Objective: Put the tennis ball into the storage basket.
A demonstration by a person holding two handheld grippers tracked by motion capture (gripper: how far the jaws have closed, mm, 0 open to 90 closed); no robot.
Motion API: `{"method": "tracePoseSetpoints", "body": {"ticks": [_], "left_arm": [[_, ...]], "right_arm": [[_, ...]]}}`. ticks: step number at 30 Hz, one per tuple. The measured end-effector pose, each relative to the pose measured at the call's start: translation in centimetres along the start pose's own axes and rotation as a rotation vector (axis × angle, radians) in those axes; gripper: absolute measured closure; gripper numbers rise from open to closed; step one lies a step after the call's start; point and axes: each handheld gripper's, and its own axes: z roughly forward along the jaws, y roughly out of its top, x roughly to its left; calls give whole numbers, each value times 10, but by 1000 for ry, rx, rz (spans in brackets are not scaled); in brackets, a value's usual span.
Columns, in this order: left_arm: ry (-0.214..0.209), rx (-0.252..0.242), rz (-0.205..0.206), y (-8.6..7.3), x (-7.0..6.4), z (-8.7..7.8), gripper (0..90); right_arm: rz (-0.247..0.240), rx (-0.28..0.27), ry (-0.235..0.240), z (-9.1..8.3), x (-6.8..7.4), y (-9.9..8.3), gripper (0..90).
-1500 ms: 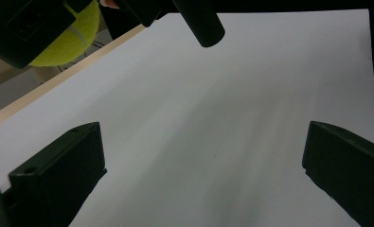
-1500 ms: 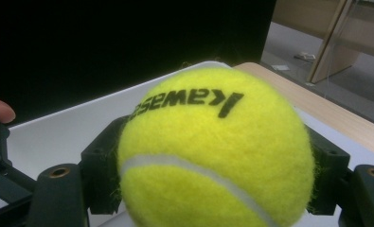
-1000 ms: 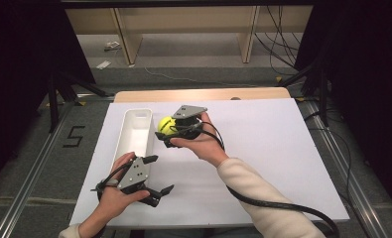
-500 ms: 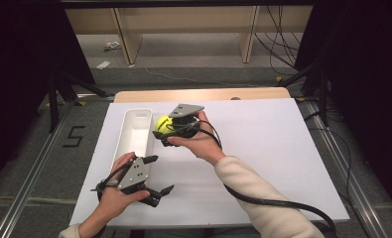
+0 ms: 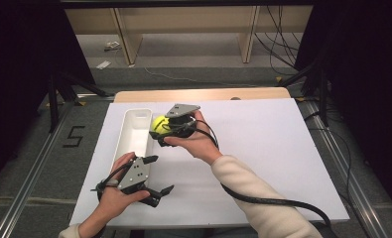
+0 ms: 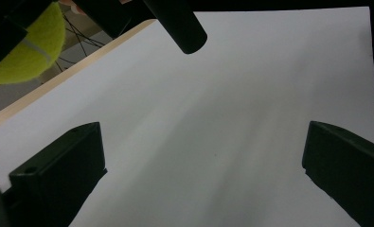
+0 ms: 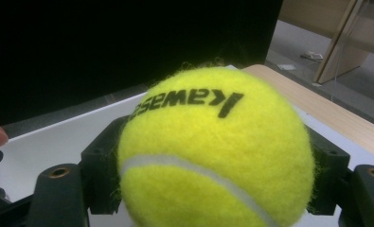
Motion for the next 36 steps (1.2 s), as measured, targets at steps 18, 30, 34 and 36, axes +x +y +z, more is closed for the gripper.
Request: {"method": "tracePoseSetpoints", "body": {"ticks": [18, 30, 34, 36], "left_arm": [[-1, 0, 3, 0, 0, 0, 0], [-2, 1, 3, 0, -1, 0, 0], [-2, -1, 2, 0, 0, -1, 0], [-3, 1, 4, 0, -1, 0, 0]], "right_arm": [[-11, -5, 9, 6, 4, 6, 263], [-14, -2, 13, 10, 7, 7, 263], [-8, -4, 14, 11, 7, 8, 263], [-12, -6, 16, 11, 7, 8, 263]]}}
